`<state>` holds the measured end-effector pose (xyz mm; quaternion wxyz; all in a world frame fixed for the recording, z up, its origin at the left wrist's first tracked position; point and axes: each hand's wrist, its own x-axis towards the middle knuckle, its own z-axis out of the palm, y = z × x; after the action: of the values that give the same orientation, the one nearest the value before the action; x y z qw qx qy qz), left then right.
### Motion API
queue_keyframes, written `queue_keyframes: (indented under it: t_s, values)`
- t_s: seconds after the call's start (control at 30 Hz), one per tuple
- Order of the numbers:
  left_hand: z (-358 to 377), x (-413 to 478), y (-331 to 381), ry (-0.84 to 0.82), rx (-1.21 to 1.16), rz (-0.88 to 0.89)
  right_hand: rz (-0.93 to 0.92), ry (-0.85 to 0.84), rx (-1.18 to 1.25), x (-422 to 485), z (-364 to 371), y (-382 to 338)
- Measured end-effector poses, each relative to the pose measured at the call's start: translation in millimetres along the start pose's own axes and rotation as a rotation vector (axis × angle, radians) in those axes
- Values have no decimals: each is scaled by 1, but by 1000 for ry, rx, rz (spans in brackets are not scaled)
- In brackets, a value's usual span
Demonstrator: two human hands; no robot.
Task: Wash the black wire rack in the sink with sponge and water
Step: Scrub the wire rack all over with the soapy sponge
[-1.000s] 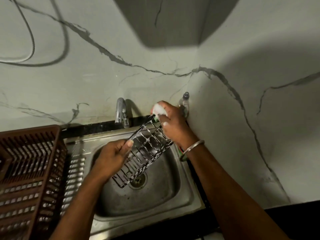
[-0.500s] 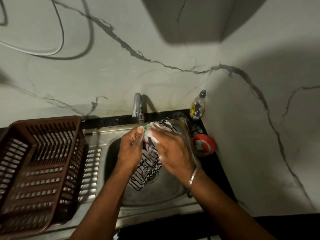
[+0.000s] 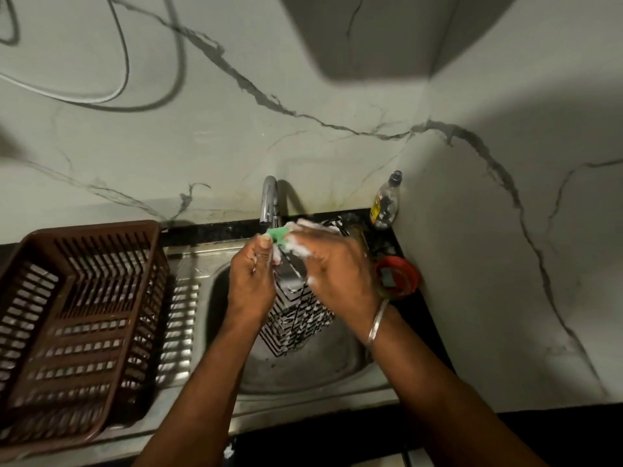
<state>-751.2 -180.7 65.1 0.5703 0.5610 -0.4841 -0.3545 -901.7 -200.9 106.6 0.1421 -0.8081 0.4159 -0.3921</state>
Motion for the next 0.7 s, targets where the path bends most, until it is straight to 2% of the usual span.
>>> queue_keyframes:
  t_s: [0.07, 0.17, 0.27, 0.37, 0.47, 0.57, 0.7]
  values:
    - [-1, 2, 3, 8, 41, 38, 80, 14, -18, 4, -2, 1]
    - [-5, 3, 5, 39, 28, 88, -32, -75, 25, 2, 1, -16]
    - [-7, 2, 8, 87, 50, 55, -74, -75, -1, -2, -4, -16]
    - [-6, 0, 13, 123, -13, 27, -203, -81, -37, -15, -3, -9]
    - [-8, 2, 9, 104, -16, 26, -202, -45, -17, -22, -3, -13]
    - [-10, 5, 7, 90, -100, 4, -338, -1, -11, -33, 6, -14]
    - [-7, 6, 17, 166, 57, 12, -301, 165, -55, -46, 6, 0]
